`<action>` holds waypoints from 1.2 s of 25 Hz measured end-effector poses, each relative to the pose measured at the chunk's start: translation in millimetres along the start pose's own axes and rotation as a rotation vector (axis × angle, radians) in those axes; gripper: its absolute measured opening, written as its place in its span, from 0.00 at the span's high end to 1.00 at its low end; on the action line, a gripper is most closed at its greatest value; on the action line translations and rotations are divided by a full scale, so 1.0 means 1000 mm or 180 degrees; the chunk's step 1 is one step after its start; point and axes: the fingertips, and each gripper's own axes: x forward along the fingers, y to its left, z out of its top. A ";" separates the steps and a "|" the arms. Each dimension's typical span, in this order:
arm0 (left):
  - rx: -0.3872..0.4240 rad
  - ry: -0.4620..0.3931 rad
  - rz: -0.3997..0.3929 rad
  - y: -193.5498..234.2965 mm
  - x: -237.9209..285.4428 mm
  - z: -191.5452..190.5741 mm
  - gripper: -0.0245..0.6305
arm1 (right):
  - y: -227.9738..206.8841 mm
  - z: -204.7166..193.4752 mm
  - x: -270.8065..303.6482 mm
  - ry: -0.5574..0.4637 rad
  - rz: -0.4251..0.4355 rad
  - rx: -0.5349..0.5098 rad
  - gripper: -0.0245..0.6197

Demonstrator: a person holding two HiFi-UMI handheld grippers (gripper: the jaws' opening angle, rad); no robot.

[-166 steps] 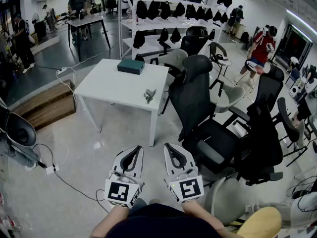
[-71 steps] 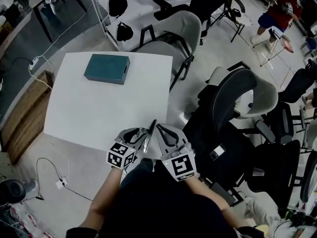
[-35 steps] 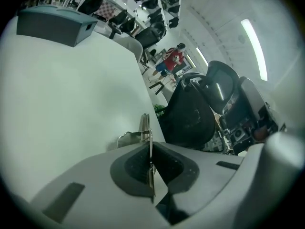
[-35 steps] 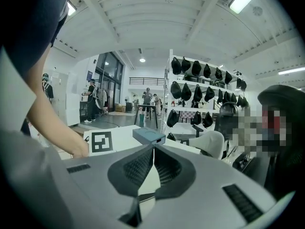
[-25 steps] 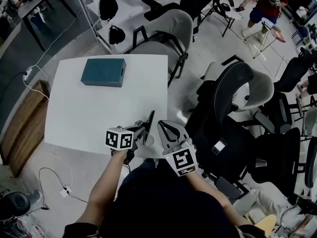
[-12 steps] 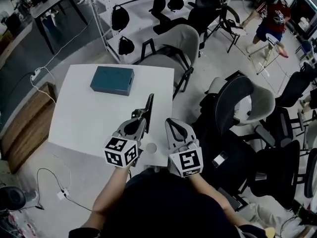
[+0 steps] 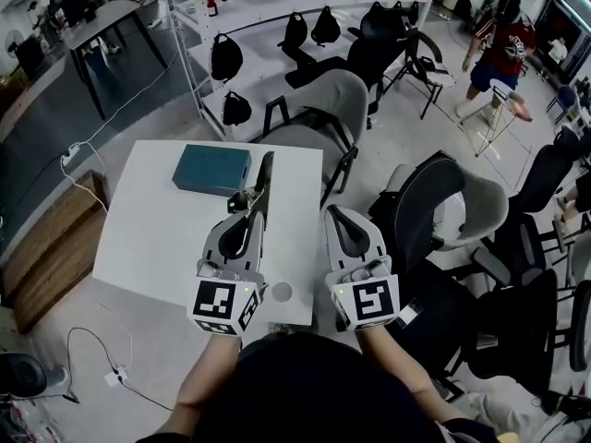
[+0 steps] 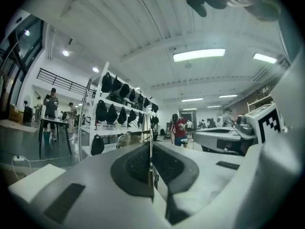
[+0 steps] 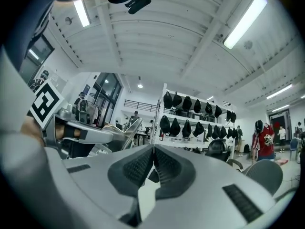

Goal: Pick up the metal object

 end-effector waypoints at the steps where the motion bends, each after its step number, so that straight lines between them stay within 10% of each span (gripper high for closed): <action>1: 0.0014 -0.0060 0.0025 0.001 -0.001 0.008 0.93 | -0.004 0.009 0.000 -0.0049 -0.0030 -0.0012 0.92; 30: 0.0111 -0.0430 0.0108 -0.023 -0.008 0.063 0.93 | -0.028 0.051 -0.019 -0.0316 -0.0101 -0.0091 0.92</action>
